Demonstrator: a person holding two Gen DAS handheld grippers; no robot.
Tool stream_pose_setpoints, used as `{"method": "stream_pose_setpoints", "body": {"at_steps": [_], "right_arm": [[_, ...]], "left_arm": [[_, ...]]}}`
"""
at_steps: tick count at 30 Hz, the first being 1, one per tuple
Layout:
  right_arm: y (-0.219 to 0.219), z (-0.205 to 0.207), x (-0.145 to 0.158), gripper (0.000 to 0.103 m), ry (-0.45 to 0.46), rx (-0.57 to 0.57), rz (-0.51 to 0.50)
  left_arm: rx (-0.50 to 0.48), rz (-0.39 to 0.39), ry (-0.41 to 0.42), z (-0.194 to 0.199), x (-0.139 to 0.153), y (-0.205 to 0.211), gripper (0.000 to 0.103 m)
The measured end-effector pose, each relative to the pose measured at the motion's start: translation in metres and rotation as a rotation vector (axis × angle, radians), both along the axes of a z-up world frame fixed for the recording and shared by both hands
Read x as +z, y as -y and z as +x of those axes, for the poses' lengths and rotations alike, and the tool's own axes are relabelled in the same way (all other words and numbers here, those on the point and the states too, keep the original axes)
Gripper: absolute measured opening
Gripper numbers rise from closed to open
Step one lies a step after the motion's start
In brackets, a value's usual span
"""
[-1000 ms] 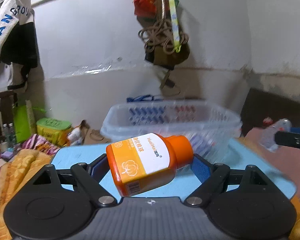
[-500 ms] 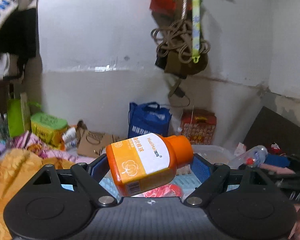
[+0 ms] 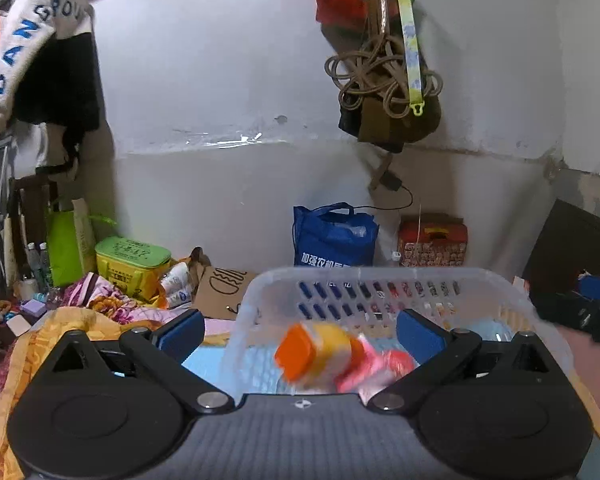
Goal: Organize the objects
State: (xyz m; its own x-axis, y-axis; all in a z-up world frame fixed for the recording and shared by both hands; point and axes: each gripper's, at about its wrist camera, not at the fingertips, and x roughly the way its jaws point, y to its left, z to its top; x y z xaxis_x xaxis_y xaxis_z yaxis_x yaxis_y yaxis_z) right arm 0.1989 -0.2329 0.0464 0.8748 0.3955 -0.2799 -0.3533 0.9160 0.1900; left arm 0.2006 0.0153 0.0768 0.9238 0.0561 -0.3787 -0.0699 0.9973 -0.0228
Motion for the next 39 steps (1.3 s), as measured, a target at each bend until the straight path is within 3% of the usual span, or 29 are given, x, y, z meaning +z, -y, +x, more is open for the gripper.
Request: {"method": "stream_pose_setpoints", "body": {"at_steps": [2, 4, 6, 9, 13, 16, 26, 39], "right_arm": [[0.001, -0.013, -0.001, 0.103, -0.017, 0.004, -0.002], [-0.006, -0.027, 0.005, 0.103, -0.022, -0.013, -0.098], [-0.009, -0.041, 0.012, 0.103, 0.025, -0.041, -0.137], [-0.013, -0.054, 0.016, 0.103, 0.068, -0.028, -0.134], [-0.027, -0.052, 0.01, 0.103, 0.073, -0.015, -0.19], [-0.033, -0.046, 0.003, 0.103, 0.069, -0.051, -0.23], [-0.022, -0.036, -0.009, 0.103, -0.002, -0.078, -0.178], [-0.029, -0.043, -0.014, 0.103, 0.018, -0.089, -0.235]], "left_arm": [[-0.016, -0.044, 0.002, -0.019, -0.004, -0.003, 0.103], [-0.043, -0.078, 0.008, -0.028, -0.006, -0.003, 0.103], [-0.067, -0.038, 0.003, -0.034, -0.005, 0.003, 0.103], [-0.014, 0.021, -0.007, -0.037, -0.002, 0.008, 0.103], [-0.051, -0.022, -0.006, -0.044, 0.0, 0.006, 0.103], [-0.033, -0.002, -0.013, -0.047, -0.001, 0.008, 0.103], [-0.062, 0.019, -0.055, -0.043, -0.016, 0.012, 0.103], [-0.08, 0.02, -0.078, -0.043, -0.023, 0.017, 0.103]]}}
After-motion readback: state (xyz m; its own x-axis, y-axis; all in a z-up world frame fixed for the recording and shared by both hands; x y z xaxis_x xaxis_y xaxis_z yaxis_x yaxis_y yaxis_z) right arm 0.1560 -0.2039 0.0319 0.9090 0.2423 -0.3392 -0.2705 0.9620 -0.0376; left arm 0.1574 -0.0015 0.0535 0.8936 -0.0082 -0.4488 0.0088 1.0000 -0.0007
